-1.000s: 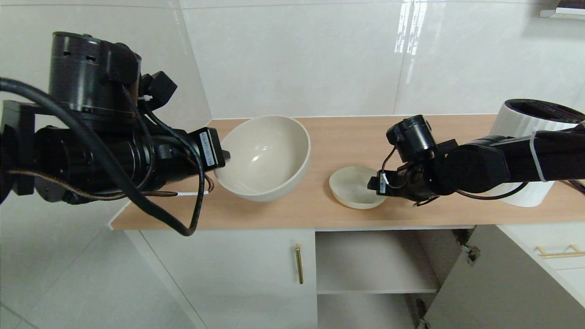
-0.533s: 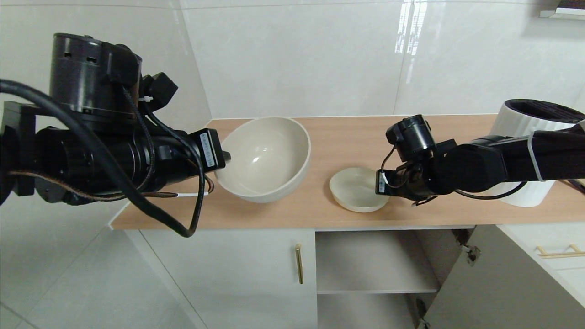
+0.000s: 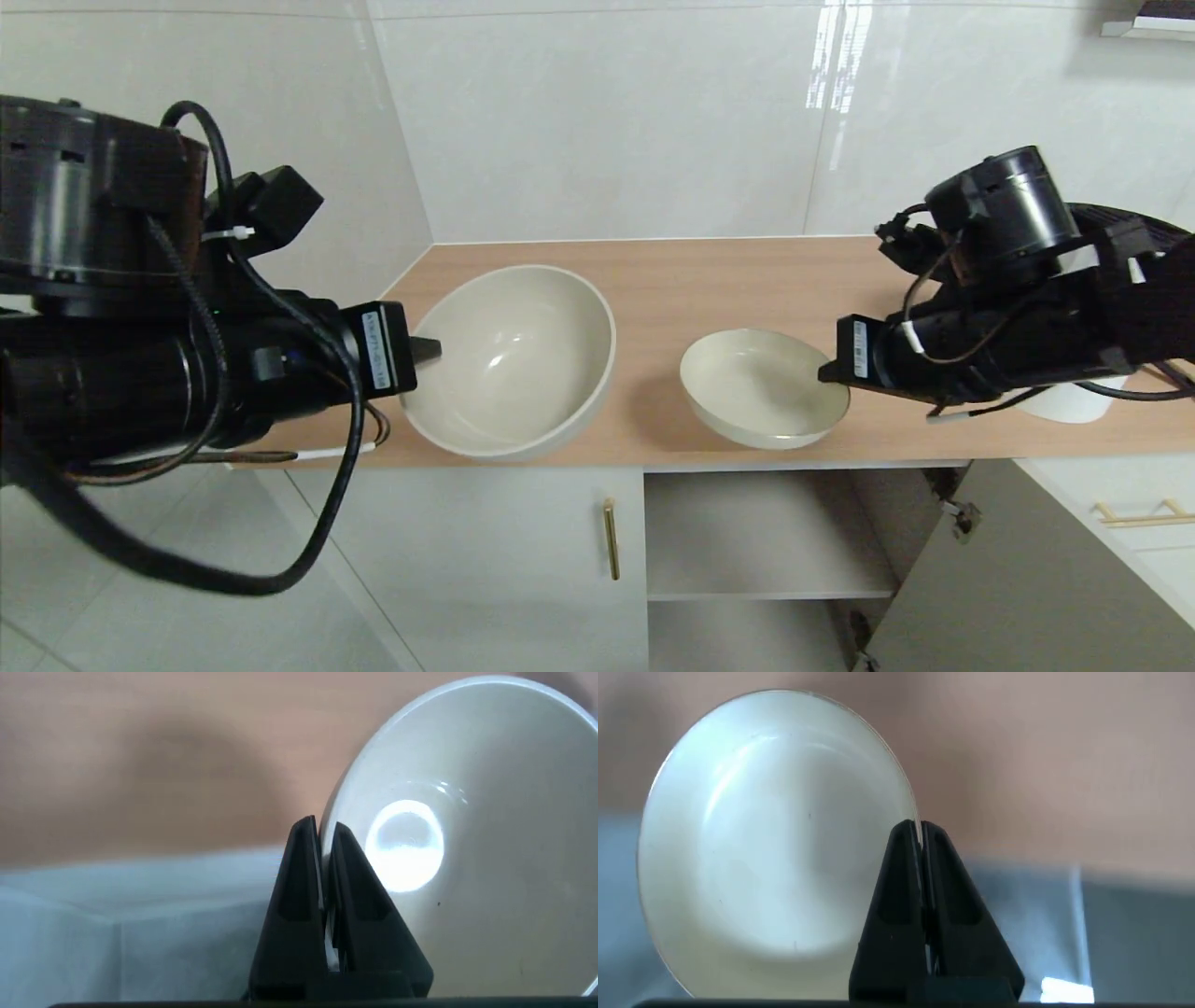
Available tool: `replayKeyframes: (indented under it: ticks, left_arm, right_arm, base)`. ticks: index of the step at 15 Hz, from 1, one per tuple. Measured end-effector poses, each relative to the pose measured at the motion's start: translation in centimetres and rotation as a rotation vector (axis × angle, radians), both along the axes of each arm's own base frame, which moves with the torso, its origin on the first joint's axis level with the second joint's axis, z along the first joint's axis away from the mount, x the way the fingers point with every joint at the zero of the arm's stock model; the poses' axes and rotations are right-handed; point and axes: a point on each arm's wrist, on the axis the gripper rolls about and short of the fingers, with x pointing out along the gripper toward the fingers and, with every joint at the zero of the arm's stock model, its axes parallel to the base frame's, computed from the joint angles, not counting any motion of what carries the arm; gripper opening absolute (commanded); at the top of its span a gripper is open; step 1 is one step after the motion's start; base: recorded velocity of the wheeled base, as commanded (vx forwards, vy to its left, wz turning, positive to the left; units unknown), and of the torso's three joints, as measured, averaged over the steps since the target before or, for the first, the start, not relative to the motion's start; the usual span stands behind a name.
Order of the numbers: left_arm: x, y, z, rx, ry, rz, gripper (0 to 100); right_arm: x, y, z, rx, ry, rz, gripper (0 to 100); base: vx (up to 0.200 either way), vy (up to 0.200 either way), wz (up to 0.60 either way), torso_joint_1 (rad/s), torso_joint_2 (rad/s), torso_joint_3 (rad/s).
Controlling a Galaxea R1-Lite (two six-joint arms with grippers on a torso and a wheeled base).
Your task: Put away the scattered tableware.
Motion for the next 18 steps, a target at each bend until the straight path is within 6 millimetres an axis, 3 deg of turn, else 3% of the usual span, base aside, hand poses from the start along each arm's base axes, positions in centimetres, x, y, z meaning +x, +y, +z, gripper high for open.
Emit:
replayKeyframes:
  ticks: [5, 9, 12, 18]
  left_arm:
    - [-4.3, 1.2, -2.6, 0.031, 0.053, -0.073, 0]
    - [-5.4, 1.8, -3.2, 0.026, 0.063, -0.088, 0]
    - [-5.3, 1.7, -3.4, 0.031, 0.071, -0.089, 0]
    - [-4.9, 1.4, -4.4, 0.051, 0.114, -0.108, 0]
  right_arm:
    - [-6.0, -2.3, -2.2, -0.027, 0.096, 0.059, 0]
    - [-8.3, -3.2, -3.3, -0.044, 0.118, 0.079, 0]
    - [-8.5, -3.3, -3.7, -0.049, 0.109, 0.083, 0]
    - [-7.8, -3.1, -4.6, -0.059, 0.097, 0.060, 0]
  base:
    - [0.000, 0.000, 0.00, 0.000, 0.00, 0.000]
    - [-0.150, 0.000, 0.00, 0.008, 0.00, 0.004]
    - [-0.200, 0.000, 0.00, -0.004, 0.00, 0.006]
    - [0.000, 0.000, 0.00, 0.000, 0.00, 0.000]
